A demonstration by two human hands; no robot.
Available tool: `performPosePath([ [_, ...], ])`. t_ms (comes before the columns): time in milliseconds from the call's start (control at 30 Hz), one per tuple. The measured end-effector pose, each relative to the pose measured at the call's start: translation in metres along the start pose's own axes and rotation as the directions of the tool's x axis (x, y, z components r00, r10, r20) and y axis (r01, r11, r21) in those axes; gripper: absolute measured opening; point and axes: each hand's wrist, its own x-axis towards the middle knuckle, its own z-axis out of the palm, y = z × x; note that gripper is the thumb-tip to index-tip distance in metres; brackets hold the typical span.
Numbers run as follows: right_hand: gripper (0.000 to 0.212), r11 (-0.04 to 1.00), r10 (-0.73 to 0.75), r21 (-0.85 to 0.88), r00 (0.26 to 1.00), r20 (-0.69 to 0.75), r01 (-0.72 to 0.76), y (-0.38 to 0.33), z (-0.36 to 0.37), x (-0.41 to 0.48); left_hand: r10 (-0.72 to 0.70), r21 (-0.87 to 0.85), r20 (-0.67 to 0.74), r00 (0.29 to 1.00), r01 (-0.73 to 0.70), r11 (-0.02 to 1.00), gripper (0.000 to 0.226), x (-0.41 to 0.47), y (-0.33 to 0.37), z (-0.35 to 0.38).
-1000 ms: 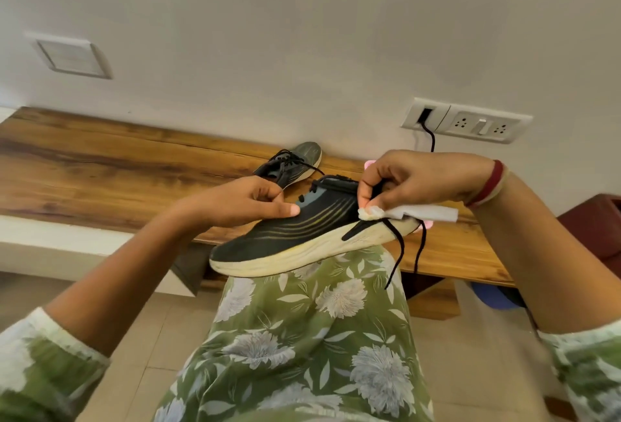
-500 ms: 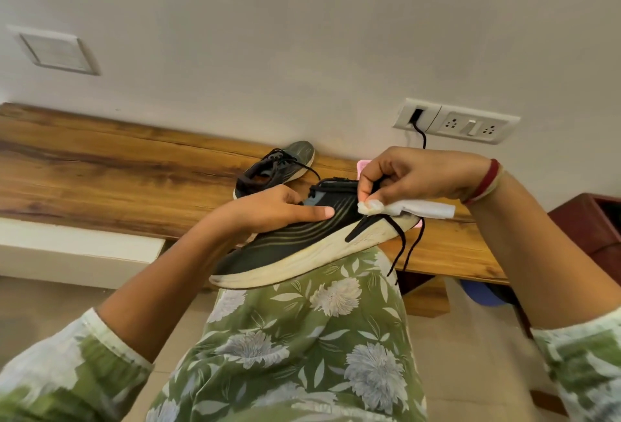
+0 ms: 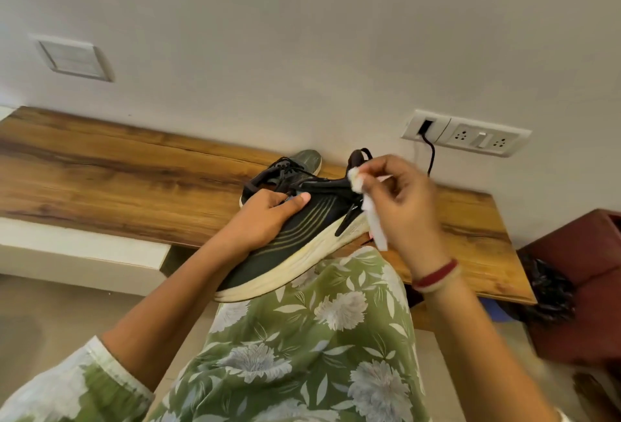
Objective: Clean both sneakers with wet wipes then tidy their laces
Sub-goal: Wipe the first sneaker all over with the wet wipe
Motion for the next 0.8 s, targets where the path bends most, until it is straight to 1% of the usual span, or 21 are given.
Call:
performPosePath([
  [33, 0.009, 0.988, -0.089, -0.125, 0.996, 0.029, 0.092, 0.002, 0.010, -0.010, -0.022, -0.009, -0.012, 1.000, 0.022, 1.000, 0.047, 0.002, 0.000, 0.001],
  [100, 0.006, 0.889, -0.223, -0.389, 0.970, 0.093, 0.241, 0.011, 0.022, -0.022, -0.047, -0.030, -0.024, 0.999, 0.046, 0.998, 0.047, 0.005, -0.001, 0.002],
  [133, 0.006, 0.842, -0.242, -0.473, 0.965, 0.101, 0.260, 0.019, 0.024, -0.022, -0.054, -0.044, -0.031, 0.998, 0.052, 0.998, 0.048, 0.005, -0.001, 0.002],
  [167, 0.006, 0.824, -0.240, -0.508, 0.967, 0.090, 0.252, 0.025, 0.023, -0.020, -0.062, -0.059, -0.042, 0.997, 0.059, 0.997, 0.049, 0.006, 0.000, 0.003],
  [233, 0.008, 0.848, -0.216, -0.487, 0.975, 0.048, 0.212, 0.033, 0.022, -0.017, -0.067, -0.092, -0.070, 0.995, 0.060, 0.994, 0.050, 0.007, -0.001, 0.006],
  [267, 0.008, 0.863, -0.201, -0.463, 0.978, 0.054, 0.203, 0.033, 0.024, -0.019, -0.067, -0.103, -0.083, 0.994, 0.058, 0.993, 0.049, 0.008, -0.001, 0.008],
  [333, 0.008, 0.883, -0.192, -0.411, 0.973, 0.129, 0.229, 0.028, 0.034, -0.030, -0.067, -0.125, -0.100, 0.993, 0.055, 0.991, 0.049, 0.009, -0.001, 0.011],
  [400, 0.011, 0.855, -0.228, -0.430, 0.955, 0.190, 0.290, 0.026, 0.036, -0.035, -0.066, -0.125, -0.100, 0.993, 0.053, 0.991, 0.054, 0.009, -0.001, 0.014],
  [433, 0.013, 0.832, -0.250, -0.464, 0.953, 0.173, 0.303, 0.030, 0.034, -0.031, -0.066, -0.124, -0.102, 0.993, 0.053, 0.991, 0.055, 0.009, -0.001, 0.015],
  [467, 0.012, 0.825, -0.260, -0.491, 0.959, 0.110, 0.280, 0.035, 0.029, -0.023, -0.064, -0.126, -0.102, 0.993, 0.051, 0.991, 0.055, 0.008, -0.001, 0.016],
  [500, 0.010, 0.837, -0.251, -0.496, 0.968, 0.024, 0.230, 0.040, 0.024, -0.015, -0.067, -0.128, -0.100, 0.993, 0.054, 0.990, 0.054, 0.008, 0.000, 0.016],
  [533, 0.008, 0.860, -0.233, -0.472, 0.972, -0.029, 0.192, 0.043, 0.021, -0.011, -0.072, -0.133, -0.096, 0.993, 0.059, 0.989, 0.053, 0.008, 0.000, 0.016],
  [567, 0.007, 0.877, -0.224, -0.442, 0.974, -0.029, 0.189, 0.042, 0.022, -0.012, -0.079, -0.137, -0.093, 0.993, 0.066, 0.988, 0.053, 0.008, 0.002, 0.016],
  [600, 0.008, 0.880, -0.230, -0.422, 0.973, 0.025, 0.219, 0.040, 0.027, -0.017, -0.084, -0.134, -0.089, 0.992, 0.072, 0.988, 0.053, 0.008, 0.002, 0.014],
  [667, 0.012, 0.857, -0.275, -0.403, 0.946, 0.172, 0.322, 0.034, 0.036, -0.033, -0.083, -0.112, -0.078, 0.993, 0.074, 0.991, 0.052, 0.008, 0.004, 0.012],
  [700, 0.013, 0.836, -0.302, -0.412, 0.931, 0.203, 0.362, 0.036, 0.035, -0.034, -0.086, -0.097, -0.067, 0.994, 0.079, 0.992, 0.052, 0.007, 0.004, 0.011],
  [733, 0.012, 0.827, -0.312, -0.431, 0.933, 0.180, 0.359, 0.039, 0.030, -0.029, -0.096, -0.091, -0.054, 0.994, 0.091, 0.992, 0.051, 0.006, 0.004, 0.011],
  [800, 0.008, 0.857, -0.272, -0.447, 0.962, 0.029, 0.256, 0.047, 0.020, -0.014, -0.125, -0.123, -0.031, 0.992, 0.120, 0.985, 0.049, 0.004, 0.003, 0.010],
])
